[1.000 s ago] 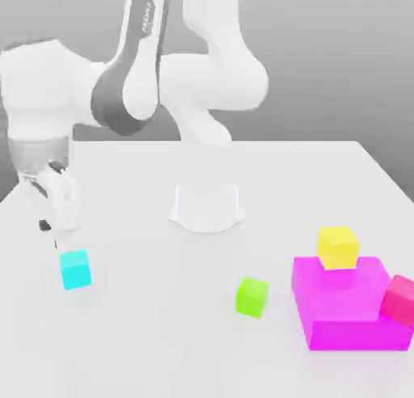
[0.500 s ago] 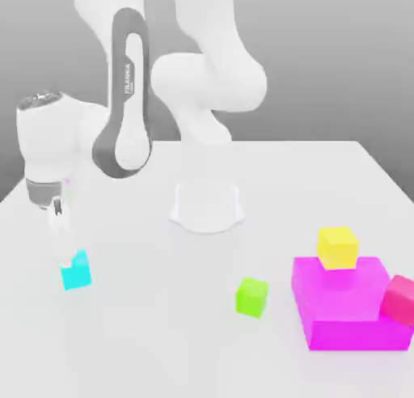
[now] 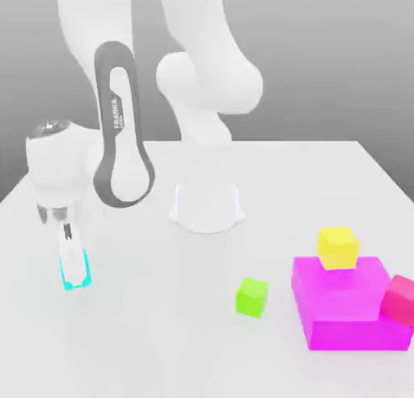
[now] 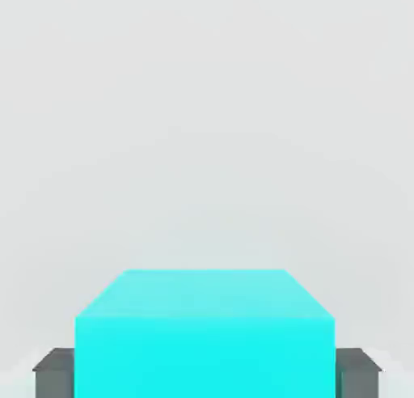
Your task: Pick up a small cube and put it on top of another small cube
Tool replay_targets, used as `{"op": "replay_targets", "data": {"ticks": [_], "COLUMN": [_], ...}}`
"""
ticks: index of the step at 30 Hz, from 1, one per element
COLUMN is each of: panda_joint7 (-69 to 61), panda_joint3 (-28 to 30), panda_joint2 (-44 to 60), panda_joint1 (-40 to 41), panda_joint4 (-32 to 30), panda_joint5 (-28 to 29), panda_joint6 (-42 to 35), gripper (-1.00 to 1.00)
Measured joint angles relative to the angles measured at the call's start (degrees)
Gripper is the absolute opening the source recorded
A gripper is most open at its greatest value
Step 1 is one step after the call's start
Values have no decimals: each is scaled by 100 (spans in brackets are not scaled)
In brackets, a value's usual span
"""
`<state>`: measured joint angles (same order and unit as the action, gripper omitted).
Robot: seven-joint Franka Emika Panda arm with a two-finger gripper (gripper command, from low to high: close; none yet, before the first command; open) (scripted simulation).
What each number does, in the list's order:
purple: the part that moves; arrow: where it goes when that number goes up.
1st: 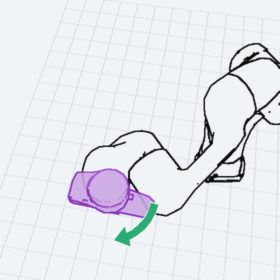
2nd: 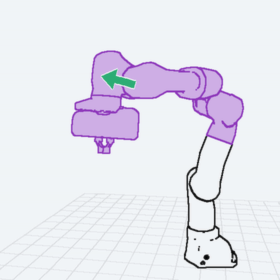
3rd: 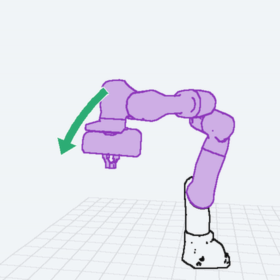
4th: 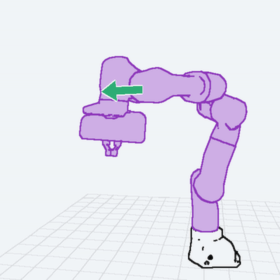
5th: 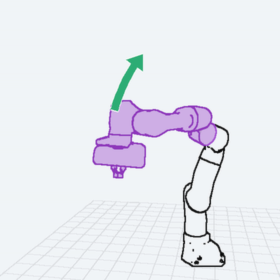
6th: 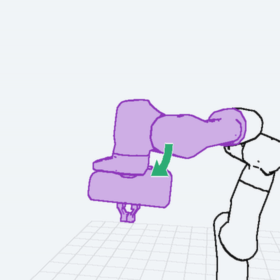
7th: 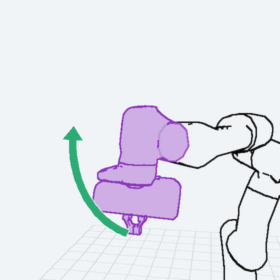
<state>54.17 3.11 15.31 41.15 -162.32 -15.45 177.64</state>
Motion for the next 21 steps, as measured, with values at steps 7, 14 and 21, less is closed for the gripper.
{"op": "replay_targets", "data": {"ticks": [7, 14, 21], "panda_joint7": [236, 934, 1271], "panda_joint3": [560, 1281, 1427], "panda_joint2": [-283, -857, -1369], "panda_joint1": [-463, -929, -959], "panda_joint4": [-32, -119, -223], "panda_joint5": [347, 1320, 1768], "panda_joint6": [-214, -628, -1042], "gripper": [-100, -100, -100]}}
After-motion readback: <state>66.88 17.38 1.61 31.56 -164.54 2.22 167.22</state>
